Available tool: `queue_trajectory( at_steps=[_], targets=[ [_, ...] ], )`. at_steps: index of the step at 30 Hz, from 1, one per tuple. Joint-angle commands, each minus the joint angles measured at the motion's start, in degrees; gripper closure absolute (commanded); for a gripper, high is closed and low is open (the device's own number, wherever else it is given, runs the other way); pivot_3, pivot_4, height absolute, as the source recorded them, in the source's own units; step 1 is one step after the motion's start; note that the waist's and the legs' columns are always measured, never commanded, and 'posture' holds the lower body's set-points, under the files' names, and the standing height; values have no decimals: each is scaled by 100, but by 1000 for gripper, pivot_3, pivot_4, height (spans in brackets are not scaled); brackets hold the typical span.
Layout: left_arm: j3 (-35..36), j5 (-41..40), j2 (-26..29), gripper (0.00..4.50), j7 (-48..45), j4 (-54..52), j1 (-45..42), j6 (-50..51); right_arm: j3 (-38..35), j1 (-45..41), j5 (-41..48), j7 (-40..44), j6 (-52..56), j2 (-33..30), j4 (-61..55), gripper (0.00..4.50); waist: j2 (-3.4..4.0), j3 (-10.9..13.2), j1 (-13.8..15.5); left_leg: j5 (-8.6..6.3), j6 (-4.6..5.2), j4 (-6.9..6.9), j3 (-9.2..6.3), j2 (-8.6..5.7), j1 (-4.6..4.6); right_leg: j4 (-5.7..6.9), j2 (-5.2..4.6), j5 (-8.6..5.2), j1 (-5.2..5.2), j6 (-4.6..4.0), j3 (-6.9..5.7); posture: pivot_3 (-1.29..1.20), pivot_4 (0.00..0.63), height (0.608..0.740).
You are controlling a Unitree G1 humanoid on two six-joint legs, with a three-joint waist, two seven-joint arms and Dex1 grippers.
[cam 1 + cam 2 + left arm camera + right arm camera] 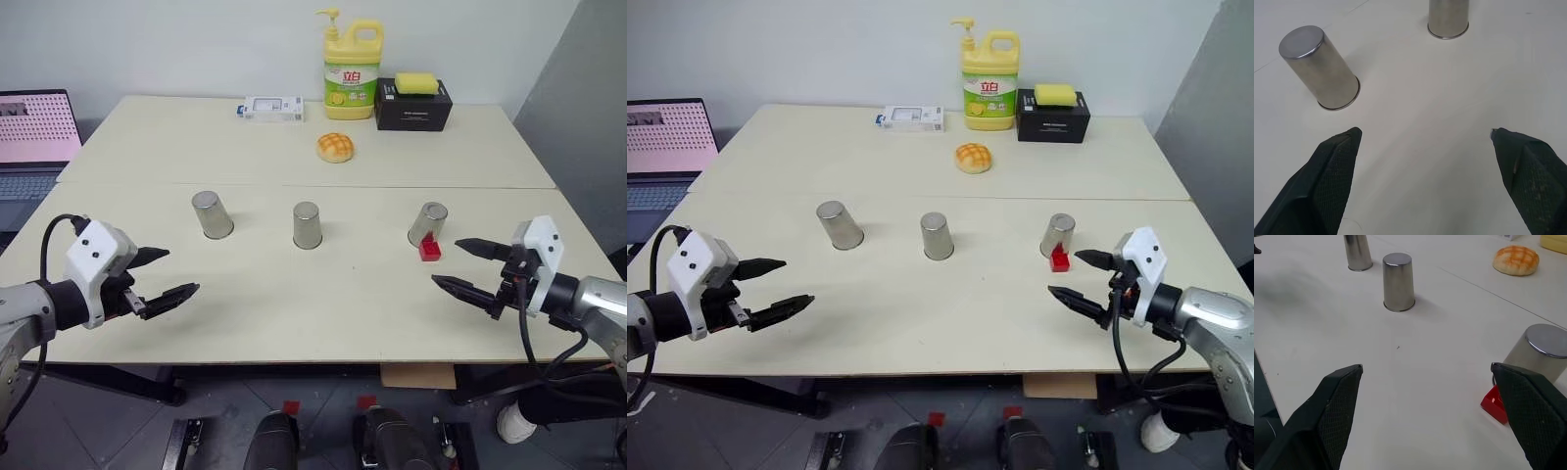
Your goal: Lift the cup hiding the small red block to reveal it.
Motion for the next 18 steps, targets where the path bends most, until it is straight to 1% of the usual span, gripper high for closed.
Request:
queue_trajectory(
  at_steps=[1, 18],
  targets=[
    [220, -93, 93, 0, -85, -26, -90, -54, -264, 43, 148, 76, -16, -108, -156, 40, 0, 0, 0, 0, 0, 0, 0, 0, 0, 0, 0, 0, 0, 0, 0, 0, 150, 740],
    [88, 6, 129, 0, 22, -123, -126, -4, -447, -92, 363, -67, 287, -258, -240, 40, 0, 0, 0, 0, 0, 0, 0, -1, 0, 0, 0, 0, 0, 0, 0, 0, 150, 740]
  ],
)
